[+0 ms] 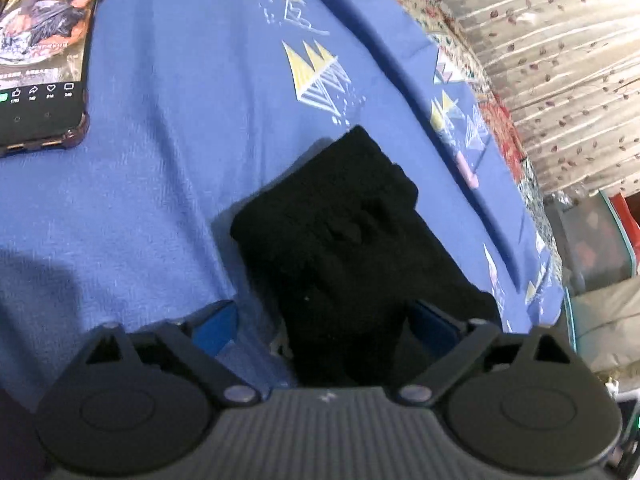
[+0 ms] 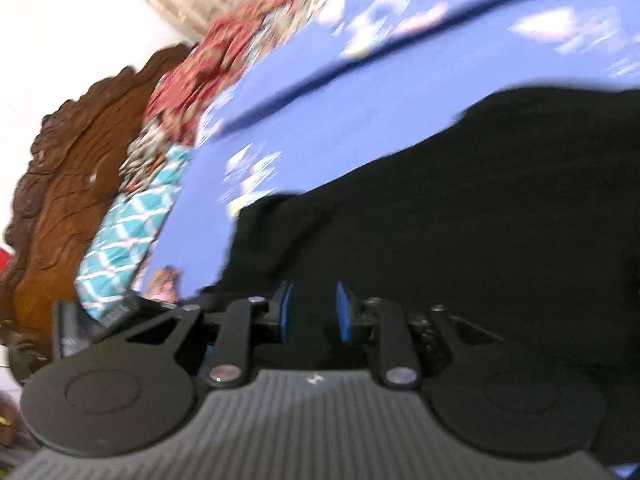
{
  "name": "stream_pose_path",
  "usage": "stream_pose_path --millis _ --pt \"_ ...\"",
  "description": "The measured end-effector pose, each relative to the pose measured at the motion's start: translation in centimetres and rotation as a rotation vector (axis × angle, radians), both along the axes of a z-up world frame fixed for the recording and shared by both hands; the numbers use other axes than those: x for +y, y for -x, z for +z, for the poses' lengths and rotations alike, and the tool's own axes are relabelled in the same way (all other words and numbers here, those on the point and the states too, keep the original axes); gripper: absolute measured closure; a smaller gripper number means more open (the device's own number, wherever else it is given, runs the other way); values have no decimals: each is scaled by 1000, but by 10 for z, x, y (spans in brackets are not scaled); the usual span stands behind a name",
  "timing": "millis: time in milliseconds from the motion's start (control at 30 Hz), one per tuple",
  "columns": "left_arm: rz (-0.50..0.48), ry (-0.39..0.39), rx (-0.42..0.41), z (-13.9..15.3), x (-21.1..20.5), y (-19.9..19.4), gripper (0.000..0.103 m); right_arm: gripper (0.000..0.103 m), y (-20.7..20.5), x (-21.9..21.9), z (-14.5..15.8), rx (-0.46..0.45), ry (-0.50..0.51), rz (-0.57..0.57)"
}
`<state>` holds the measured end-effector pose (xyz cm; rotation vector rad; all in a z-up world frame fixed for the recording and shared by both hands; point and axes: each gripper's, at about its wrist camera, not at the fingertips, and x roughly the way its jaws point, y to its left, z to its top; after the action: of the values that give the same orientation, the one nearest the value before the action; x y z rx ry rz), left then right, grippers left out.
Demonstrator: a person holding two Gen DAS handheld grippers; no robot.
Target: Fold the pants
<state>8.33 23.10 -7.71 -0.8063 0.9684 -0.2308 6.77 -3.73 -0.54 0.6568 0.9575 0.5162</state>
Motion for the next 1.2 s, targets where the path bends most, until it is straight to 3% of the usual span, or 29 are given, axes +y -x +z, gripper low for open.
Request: stream_pose_path --millis 33,100,133,200,300,433,567,700,767,833,900,967,1000,1100,1200 --pt "12 -24 -8 0 -1 1 35 83 -11 18 -14 55 -47 13" --pt "1 -6 6 -5 -1 -1 80 88 -25 57 -47 202 -55 54" --pt "2 28 34 -9 0 -2 82 97 -24 67 -60 224 -38 44" --pt "15 13 19 -2 -2 1 85 99 -20 71 -57 222 -70 24" --pt "-66 -72 -110 34 -27 9 85 95 -20 62 -45 234 -108 42" --pt "-242 -246 -365 91 -91 30 86 90 12 9 -15 94 -149 -93" --pt "-539 -416 -551 107 -186 61 82 90 46 -50 1 -4 -120 -283" --pt "-846 -583 -538 76 -270 86 53 84 76 -89 -3 -7 -63 -451" --pt "-910 -630 -502 63 -283 95 52 86 87 -91 -4 -20 -50 -491" --pt "-917 -629 -530 66 -278 103 46 79 93 -89 -1 -52 -25 -507" --pt "-903 -602 -556 76 -261 108 35 58 96 -89 4 -101 -12 -487" --pt "-830 -564 -551 87 -236 108 26 41 95 -84 14 -165 27 -451" --pt "-792 -543 -535 90 -224 104 26 38 96 -81 18 -197 53 -434" --pt "-642 -443 -416 92 -180 90 26 30 99 -94 21 -243 107 -380" --pt "-476 -316 -254 80 -144 63 26 31 88 -120 0 -198 131 -373"
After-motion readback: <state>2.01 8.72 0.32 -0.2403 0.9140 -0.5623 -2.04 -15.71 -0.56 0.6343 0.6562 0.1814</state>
